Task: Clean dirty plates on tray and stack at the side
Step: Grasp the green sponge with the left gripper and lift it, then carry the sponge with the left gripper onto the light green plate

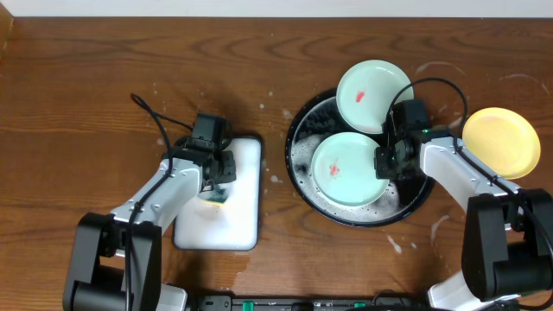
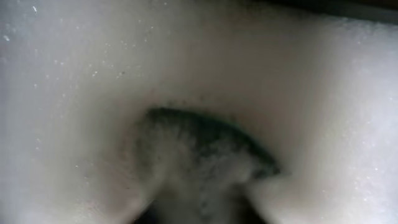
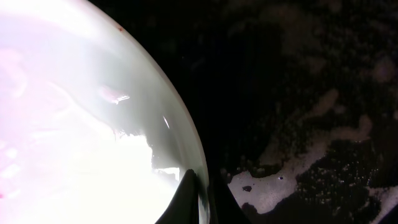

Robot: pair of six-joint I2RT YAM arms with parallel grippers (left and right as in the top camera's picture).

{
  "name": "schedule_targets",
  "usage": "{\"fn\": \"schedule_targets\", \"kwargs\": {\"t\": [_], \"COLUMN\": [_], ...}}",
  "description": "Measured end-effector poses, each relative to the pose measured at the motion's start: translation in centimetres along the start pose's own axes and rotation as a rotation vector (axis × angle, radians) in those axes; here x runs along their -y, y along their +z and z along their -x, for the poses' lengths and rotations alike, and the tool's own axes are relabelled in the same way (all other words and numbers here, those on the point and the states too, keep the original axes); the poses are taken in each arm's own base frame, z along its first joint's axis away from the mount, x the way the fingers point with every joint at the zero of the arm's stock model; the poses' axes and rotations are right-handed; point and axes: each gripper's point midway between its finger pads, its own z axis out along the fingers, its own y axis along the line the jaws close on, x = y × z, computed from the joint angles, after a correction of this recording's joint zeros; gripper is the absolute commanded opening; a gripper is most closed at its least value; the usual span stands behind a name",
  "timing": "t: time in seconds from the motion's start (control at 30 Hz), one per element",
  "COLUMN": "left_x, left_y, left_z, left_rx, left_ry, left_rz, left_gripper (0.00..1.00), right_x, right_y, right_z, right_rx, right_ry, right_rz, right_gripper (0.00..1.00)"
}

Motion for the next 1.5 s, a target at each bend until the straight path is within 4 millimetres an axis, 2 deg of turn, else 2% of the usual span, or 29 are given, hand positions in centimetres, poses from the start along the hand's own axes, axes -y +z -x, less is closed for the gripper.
{"fn": "schedule_targets", "kwargs": {"t": [0.23,0.3,0.37,0.43,0.6,0.77,0.8,0.87,0.9,0.93,1.13,1.23,1.33,1.43,1.5], "left_x": [-0.2,-0.3,-0.4,-0.4,-0.6,-0.7,-0.7,-0.7,-0.7,-0.8,-0.8,-1.2,-1.3,-0.1,1.7], "left_y": [-0.2,-0.7,-1.3,-2.1,-4.3,-3.7,-3.4,-2.3,-1.7,-1.2,-0.7,-1.6,-3.3,-5.8,-8.0], "left_z": [-0.3,-0.7,-1.1,-1.1,-1.7,-2.2,-2.0,-2.3,-2.5,-2.9,-3.0,-3.8,-4.3,-1.7,1.0], "left_rx": [-0.025,-0.044,-0.06,-0.054,-0.063,-0.087,-0.08,-0.081,-0.089,-0.1,-0.112,-0.171,-0.239,-0.197,-0.112], "left_ry": [0.007,0.008,0.01,0.011,0.016,0.017,0.016,0.018,0.018,0.014,0.017,0.019,0.02,0.024,0.037], "left_rz": [0.012,0.015,0.016,0.01,0.01,0.018,0.016,0.015,0.017,0.019,0.023,0.044,0.063,0.036,-0.018], "left_gripper": [0.09,0.33,0.49,0.53,0.53,0.52,0.49,0.23,0.13,0.07,0.07,0.07,0.08,0.07,0.08], "right_x": [0.0,0.0,0.0,0.0,0.0,0.0,0.0,0.0,0.0,0.0,0.0,0.0,-0.1,-0.1,-0.2], "right_y": [0.0,0.0,0.0,0.0,0.0,0.0,0.0,0.0,0.0,0.0,0.0,0.0,0.0,0.0,0.0], "right_z": [-0.1,-0.1,-0.1,-0.1,-0.2,-0.2,-0.2,-0.2,-0.2,-0.2,-0.2,-0.2,-0.1,-0.1,-0.1], "right_rx": [-0.003,-0.003,-0.006,-0.006,-0.007,-0.009,-0.009,-0.009,-0.009,-0.009,-0.009,-0.009,-0.006,-0.006,-0.006], "right_ry": [0.0,0.0,0.001,0.001,0.001,0.001,0.001,0.001,0.001,0.001,0.001,0.001,0.001,0.001,0.0], "right_rz": [0.002,0.002,0.002,0.001,0.001,0.002,0.002,0.003,0.003,0.003,0.003,0.003,0.004,0.005,0.01], "right_gripper": [0.01,0.01,0.01,0.01,0.01,0.01,0.01,0.01,0.01,0.01,0.01,0.01,0.01,0.01,0.01]}}
